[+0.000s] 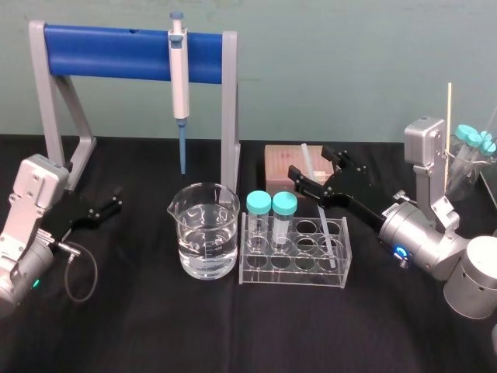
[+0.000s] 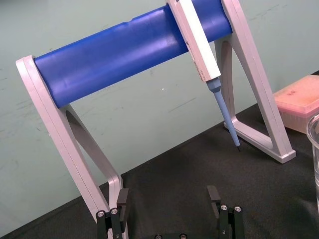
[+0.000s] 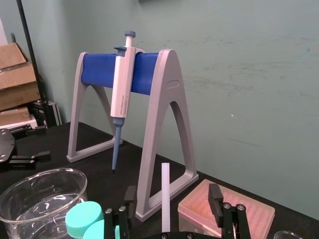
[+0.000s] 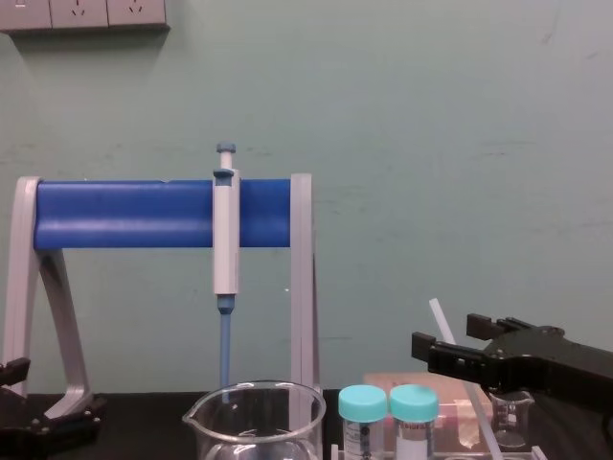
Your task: Pick up the stirring rod with one hand, then place it down.
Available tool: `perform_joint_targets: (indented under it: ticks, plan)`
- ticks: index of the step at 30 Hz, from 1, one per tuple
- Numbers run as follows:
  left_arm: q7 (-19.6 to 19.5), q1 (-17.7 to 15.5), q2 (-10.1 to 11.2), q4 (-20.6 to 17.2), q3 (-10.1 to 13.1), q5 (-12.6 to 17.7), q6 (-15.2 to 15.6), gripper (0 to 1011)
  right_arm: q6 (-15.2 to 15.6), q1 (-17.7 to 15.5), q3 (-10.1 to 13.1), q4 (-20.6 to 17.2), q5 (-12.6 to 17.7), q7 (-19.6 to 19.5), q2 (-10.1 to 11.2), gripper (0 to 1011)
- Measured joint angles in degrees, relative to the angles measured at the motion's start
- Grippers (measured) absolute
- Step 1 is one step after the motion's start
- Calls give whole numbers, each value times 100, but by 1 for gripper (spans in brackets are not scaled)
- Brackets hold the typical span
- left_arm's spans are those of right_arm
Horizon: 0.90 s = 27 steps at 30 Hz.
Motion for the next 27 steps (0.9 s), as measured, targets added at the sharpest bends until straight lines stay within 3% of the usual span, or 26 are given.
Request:
perform_joint_targets:
  ticks: [5,10,12,16,17,20,27]
  plan:
    - [0,0,0,0,0,0,0,1000,-112,-55,86,-99,76,53,25,1003]
    - [0,0,0,0,0,0,0,1000,-320,-155,285,-326,115,-80,60,1003]
    - [0,0,0,0,0,0,0,1000,-435,-236,441,-448,47,-316,69,1003]
    - [0,0,0,0,0,0,0,1000,-533,-401,682,-527,-396,-1060,24,1003]
    - [0,0,0,0,0,0,0,1000,-533,-401,682,-527,-396,-1060,24,1003]
    - [0,0,0,0,0,0,0,1000,-288,-488,796,-468,-721,-1637,-65,1003]
    - [0,0,0,0,0,0,0,1000,185,-514,854,-207,-855,-1846,-225,1003]
